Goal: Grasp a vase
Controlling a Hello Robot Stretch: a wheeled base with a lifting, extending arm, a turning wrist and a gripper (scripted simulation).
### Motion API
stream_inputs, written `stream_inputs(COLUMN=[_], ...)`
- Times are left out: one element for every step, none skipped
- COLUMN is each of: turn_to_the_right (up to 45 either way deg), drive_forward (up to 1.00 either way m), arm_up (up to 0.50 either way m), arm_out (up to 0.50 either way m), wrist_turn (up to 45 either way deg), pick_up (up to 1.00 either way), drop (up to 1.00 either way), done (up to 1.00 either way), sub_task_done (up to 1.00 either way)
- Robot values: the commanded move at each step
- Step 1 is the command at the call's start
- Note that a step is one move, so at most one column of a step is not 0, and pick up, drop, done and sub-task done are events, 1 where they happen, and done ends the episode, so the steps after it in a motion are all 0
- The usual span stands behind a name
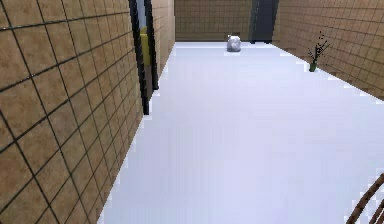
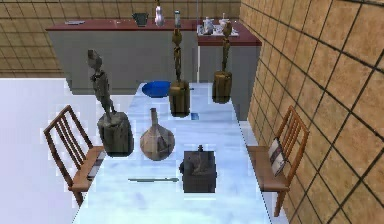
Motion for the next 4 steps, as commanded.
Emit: stream_inputs(turn_to_the_right=[0.0, 0.0, 0.0, 0.0], drive_forward=[0.00, 0.00, 0.00, 0.00], arm_up=[0.50, 0.28, 0.00, 0.00], arm_out=[0.00, 0.00, 0.44, 0.00], wrist_turn=[0.0, 0.0, 0.0, 45.0], pick_up=[0.00, 0.00, 0.00, 0.00], drop=[0.00, 0.00, 0.00, 0.00], done=[0.00, 0.00, 0.00, 0.00], sub_task_done=[0.00, 0.00, 0.00, 0.00])
